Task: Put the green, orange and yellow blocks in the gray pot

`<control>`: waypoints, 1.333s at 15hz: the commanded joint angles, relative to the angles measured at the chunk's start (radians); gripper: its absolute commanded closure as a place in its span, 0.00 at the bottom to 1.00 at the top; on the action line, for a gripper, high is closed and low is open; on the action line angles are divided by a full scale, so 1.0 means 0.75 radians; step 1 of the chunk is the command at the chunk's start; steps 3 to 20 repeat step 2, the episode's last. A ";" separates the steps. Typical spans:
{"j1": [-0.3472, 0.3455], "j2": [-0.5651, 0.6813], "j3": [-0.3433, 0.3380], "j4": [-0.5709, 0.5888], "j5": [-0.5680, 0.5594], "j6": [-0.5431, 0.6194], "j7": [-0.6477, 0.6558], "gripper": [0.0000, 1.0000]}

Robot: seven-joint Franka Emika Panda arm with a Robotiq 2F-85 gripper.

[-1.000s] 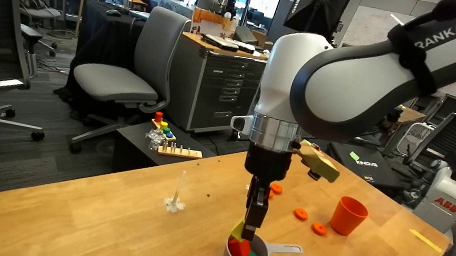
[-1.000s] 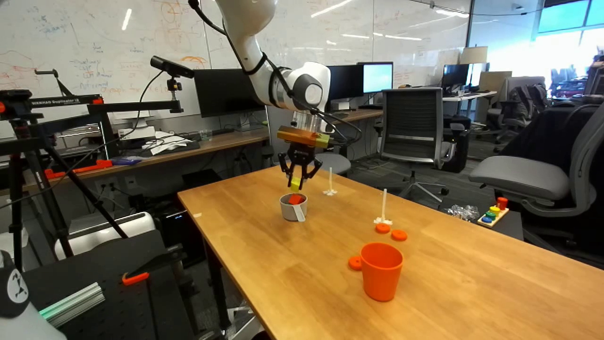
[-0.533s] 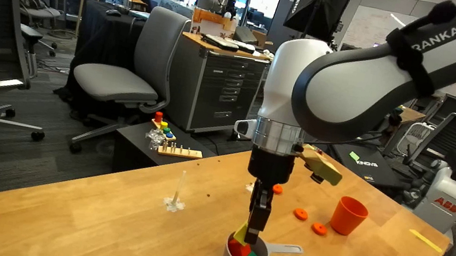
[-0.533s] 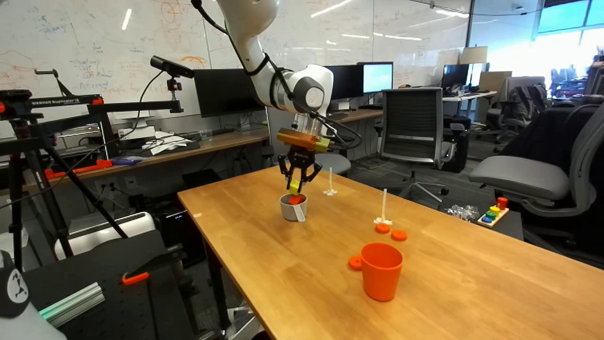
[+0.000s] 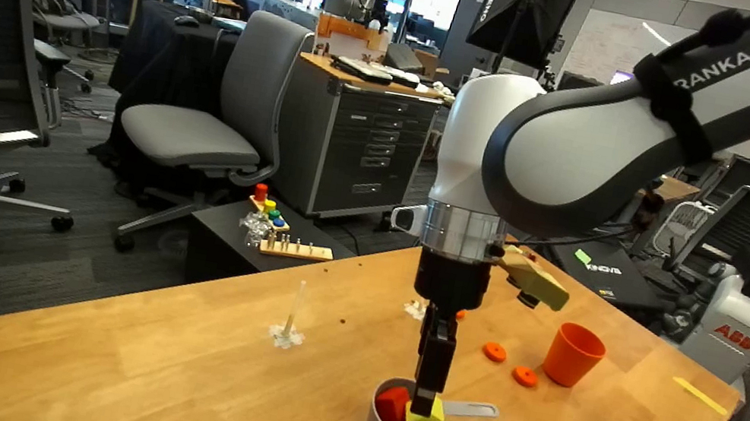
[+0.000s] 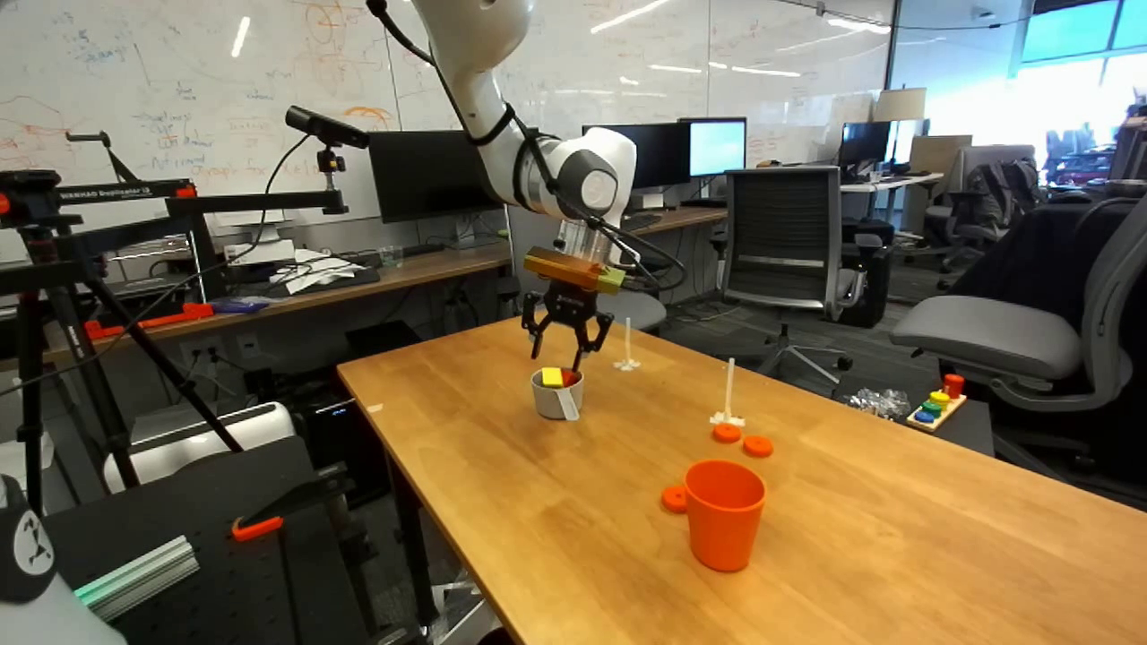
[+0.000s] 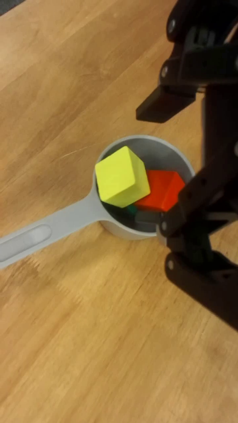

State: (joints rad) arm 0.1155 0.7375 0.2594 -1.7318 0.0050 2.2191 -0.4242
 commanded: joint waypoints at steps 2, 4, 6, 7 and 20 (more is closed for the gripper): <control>0.002 0.003 -0.002 0.005 0.001 -0.006 0.000 0.19; 0.002 0.003 -0.002 0.005 0.001 -0.006 0.000 0.19; 0.002 0.003 -0.002 0.005 0.001 -0.006 0.000 0.19; 0.002 0.003 -0.002 0.005 0.001 -0.006 0.000 0.19; 0.002 0.003 -0.002 0.005 0.001 -0.006 0.000 0.19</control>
